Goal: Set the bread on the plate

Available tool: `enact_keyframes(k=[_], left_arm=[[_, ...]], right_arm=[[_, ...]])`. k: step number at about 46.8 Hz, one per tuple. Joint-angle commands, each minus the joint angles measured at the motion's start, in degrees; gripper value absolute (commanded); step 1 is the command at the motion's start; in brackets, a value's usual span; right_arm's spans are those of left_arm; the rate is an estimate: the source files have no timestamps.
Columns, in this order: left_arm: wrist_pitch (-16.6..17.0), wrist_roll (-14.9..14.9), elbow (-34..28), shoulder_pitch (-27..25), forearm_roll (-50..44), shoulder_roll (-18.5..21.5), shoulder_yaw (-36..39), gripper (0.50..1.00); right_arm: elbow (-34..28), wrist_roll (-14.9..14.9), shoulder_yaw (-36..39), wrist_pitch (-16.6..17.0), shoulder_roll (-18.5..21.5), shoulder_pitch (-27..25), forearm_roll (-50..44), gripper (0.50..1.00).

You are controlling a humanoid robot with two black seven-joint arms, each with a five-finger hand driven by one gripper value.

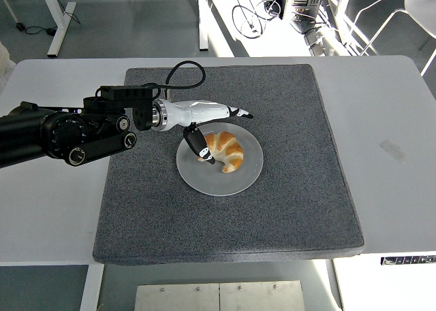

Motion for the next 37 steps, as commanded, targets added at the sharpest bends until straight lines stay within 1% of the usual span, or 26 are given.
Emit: enact_keyframes(k=[1, 6, 11, 13, 16, 20, 22, 25, 29, 32, 34, 37], left_arm=[[-0.09, 0.18, 0.00, -3.30, -3.74, 0.26, -0.22, 0.980], [-0.09, 0.09, -0.62, -6.38, -11.38, 1.93, -3.20, 0.980], [-0.44, 0.00, -0.53, -6.47, -20.26, 2.28, -6.90, 0.981], [-0.79, -0.09, -0.53, -6.65, -21.67, 2.63, -7.34, 0.981], [-2.37, -0.35, -0.53, -7.08, -22.03, 4.73, -7.78, 0.981], [-5.97, -0.61, -0.53, -7.96, -22.91, 7.46, -8.75, 0.981], [-6.59, -0.61, -0.53, -7.79, -22.91, 8.43, -10.24, 0.981], [-6.85, -0.61, -0.53, -6.65, -23.17, 10.36, -13.49, 0.981], [-6.77, -0.53, 0.26, -2.35, -24.92, 11.86, -18.32, 0.981], [-6.42, -0.17, 1.93, 0.64, -27.56, 11.51, -22.88, 0.981], [-6.42, 0.09, 4.21, 2.40, -29.75, 10.90, -25.87, 0.981], [-6.33, 0.35, 8.25, 4.77, -33.44, 8.88, -29.22, 0.981]], right_arm=[[-0.04, 0.00, 0.00, -0.03, 0.00, 0.00, 0.00, 1.000], [0.05, 0.00, 0.00, -0.02, 0.00, 0.00, 0.00, 1.000], [0.05, 0.00, 0.00, 0.06, 0.00, 0.00, 0.00, 1.000], [-0.04, 0.00, 0.00, -0.03, 0.00, 0.00, 0.00, 1.000], [0.22, 0.00, 0.00, 0.24, 0.00, 0.00, 0.00, 1.000], [0.67, 0.00, 0.09, 0.24, 0.00, 0.00, 0.00, 1.000], [0.49, 0.00, 0.00, 0.15, 0.00, 0.00, 0.00, 1.000], [-0.04, 0.00, 0.00, -0.03, 0.00, 0.00, 0.00, 1.000], [-0.04, 0.00, 0.00, -0.03, 0.00, 0.00, 0.00, 1.000], [0.05, 0.00, 0.00, -0.03, 0.00, 0.00, 0.00, 1.000], [0.22, 0.00, 0.00, 0.06, 0.00, 0.00, 0.00, 1.000], [0.31, 0.00, 0.00, 0.06, 0.00, 0.00, 0.00, 1.000]])
